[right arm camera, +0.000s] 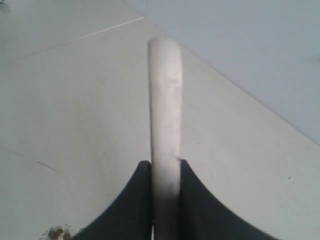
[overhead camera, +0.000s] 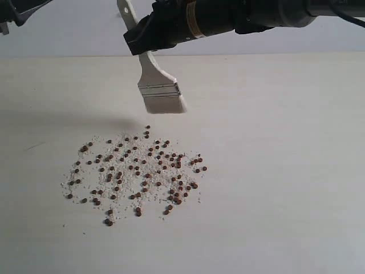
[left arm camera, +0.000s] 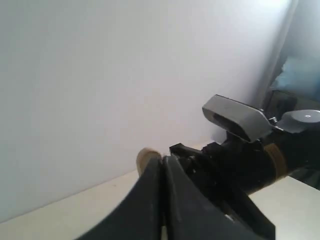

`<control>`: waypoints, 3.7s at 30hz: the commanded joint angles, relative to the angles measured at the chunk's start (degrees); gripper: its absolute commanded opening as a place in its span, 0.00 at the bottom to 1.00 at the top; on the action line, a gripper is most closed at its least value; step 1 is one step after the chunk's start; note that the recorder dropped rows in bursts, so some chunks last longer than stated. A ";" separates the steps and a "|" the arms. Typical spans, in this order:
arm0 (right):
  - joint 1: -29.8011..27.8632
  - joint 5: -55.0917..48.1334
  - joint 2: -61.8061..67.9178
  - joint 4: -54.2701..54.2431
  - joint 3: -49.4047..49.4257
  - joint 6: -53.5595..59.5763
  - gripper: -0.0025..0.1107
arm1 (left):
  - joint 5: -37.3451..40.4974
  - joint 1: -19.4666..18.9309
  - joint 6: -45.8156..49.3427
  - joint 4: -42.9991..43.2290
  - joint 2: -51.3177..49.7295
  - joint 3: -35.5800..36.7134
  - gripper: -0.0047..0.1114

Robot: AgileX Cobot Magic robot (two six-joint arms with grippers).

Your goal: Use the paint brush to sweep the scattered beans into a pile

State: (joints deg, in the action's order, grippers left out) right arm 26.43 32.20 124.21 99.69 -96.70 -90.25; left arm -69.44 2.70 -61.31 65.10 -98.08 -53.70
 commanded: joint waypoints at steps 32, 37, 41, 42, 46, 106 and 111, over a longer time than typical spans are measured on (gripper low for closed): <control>-0.22 12.66 -5.39 0.26 -0.19 -11.83 0.02 | 20.35 0.28 55.57 -68.59 50.21 44.29 0.04; -0.10 12.12 -8.04 0.26 -0.19 -11.24 0.02 | 25.83 0.28 55.56 -68.72 59.63 48.95 0.04; -0.10 10.94 -9.18 0.26 -0.19 -9.20 0.02 | 31.67 0.28 55.56 -68.72 65.33 51.66 0.04; -0.10 10.58 -9.30 0.26 -0.19 -8.79 0.02 | 32.54 0.28 55.56 -68.72 66.29 52.39 0.04; -0.10 5.42 -11.37 0.26 2.80 -4.30 0.02 | 34.26 0.28 53.43 -68.72 70.80 53.70 0.04; 15.62 -59.90 -39.47 -7.66 32.40 19.00 0.02 | 78.55 0.28 33.82 -57.20 98.08 53.70 0.04; 12.59 -44.83 -39.35 -25.68 32.28 46.88 0.02 | 78.55 0.28 33.82 -57.20 98.08 53.70 0.04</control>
State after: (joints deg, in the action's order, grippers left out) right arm 40.72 -21.51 85.26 84.71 -64.44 -59.16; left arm 9.00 2.60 -27.04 8.03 -0.40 0.05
